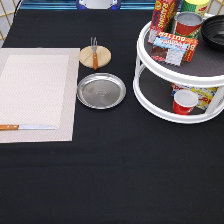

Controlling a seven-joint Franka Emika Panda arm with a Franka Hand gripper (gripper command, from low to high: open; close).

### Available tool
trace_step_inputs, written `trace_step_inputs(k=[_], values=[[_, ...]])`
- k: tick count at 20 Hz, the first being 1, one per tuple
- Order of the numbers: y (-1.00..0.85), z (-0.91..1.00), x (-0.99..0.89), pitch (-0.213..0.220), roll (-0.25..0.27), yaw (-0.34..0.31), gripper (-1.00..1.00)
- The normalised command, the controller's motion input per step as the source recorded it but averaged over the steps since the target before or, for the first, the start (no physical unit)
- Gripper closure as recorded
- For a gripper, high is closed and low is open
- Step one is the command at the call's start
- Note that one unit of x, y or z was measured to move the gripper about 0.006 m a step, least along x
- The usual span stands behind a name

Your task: Arrange plate and fork

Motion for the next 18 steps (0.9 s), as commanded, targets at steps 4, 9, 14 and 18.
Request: trace_step_inputs(k=[4, 9, 14, 18], values=[[0.0, 0.0, 0.0, 0.0, 0.0, 0.0, -1.0], [0.0, 0.0, 0.0, 0.0, 0.0, 0.0, -1.0], [0.0, 0.0, 0.09, 0.013, 0.0, -0.005, -1.0], [-0.03, 0.02, 0.72, 0.074, 0.0, -0.055, -1.0]])
